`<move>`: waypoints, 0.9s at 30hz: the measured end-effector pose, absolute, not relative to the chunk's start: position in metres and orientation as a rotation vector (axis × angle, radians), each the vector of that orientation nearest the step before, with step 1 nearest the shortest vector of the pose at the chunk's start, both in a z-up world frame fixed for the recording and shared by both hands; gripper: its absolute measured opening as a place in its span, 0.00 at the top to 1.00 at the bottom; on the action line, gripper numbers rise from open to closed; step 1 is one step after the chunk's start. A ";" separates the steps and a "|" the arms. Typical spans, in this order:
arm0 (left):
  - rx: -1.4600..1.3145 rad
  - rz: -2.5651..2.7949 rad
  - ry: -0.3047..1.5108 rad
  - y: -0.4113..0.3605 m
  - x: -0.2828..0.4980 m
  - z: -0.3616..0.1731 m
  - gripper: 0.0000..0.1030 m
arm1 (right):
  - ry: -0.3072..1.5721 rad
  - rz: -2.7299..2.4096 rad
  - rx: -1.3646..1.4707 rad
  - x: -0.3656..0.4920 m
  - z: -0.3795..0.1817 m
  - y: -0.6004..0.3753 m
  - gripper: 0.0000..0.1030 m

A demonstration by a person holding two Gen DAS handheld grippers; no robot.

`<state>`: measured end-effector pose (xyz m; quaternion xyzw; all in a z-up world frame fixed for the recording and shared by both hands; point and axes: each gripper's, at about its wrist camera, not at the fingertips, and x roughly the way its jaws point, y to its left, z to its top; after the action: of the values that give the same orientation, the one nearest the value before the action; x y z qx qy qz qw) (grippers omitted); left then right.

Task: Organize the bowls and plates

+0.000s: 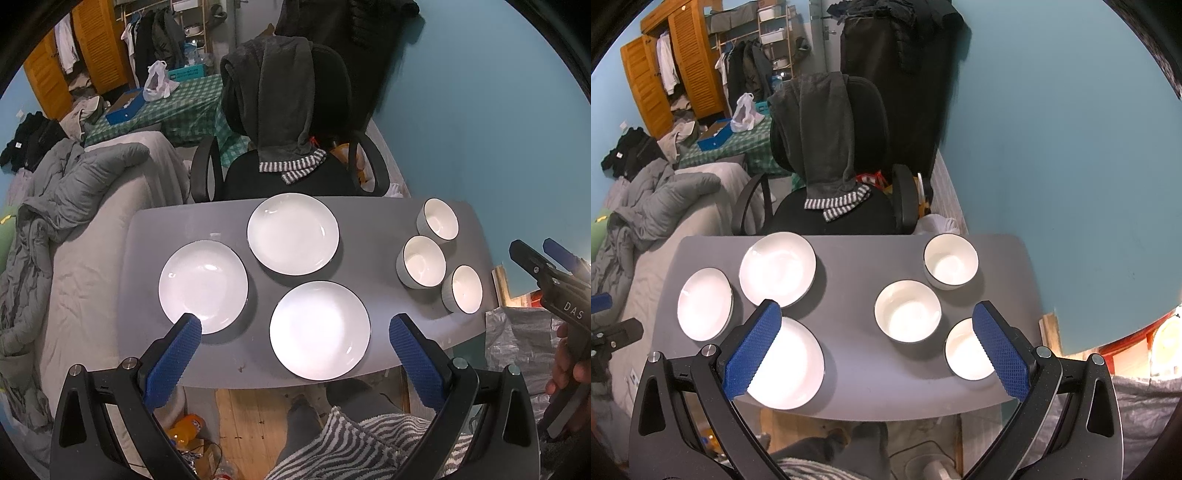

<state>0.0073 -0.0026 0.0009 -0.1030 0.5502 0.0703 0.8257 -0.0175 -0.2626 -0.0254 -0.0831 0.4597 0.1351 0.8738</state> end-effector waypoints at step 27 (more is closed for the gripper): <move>-0.200 0.121 1.155 -0.003 0.021 0.006 0.00 | 0.966 0.275 -0.162 -0.010 -0.025 -0.259 0.01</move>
<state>0.0207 -0.0027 0.0062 -0.0943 0.5447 0.0571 0.8314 -0.0095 -0.2586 -0.0250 -0.0775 0.4623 0.1315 0.8735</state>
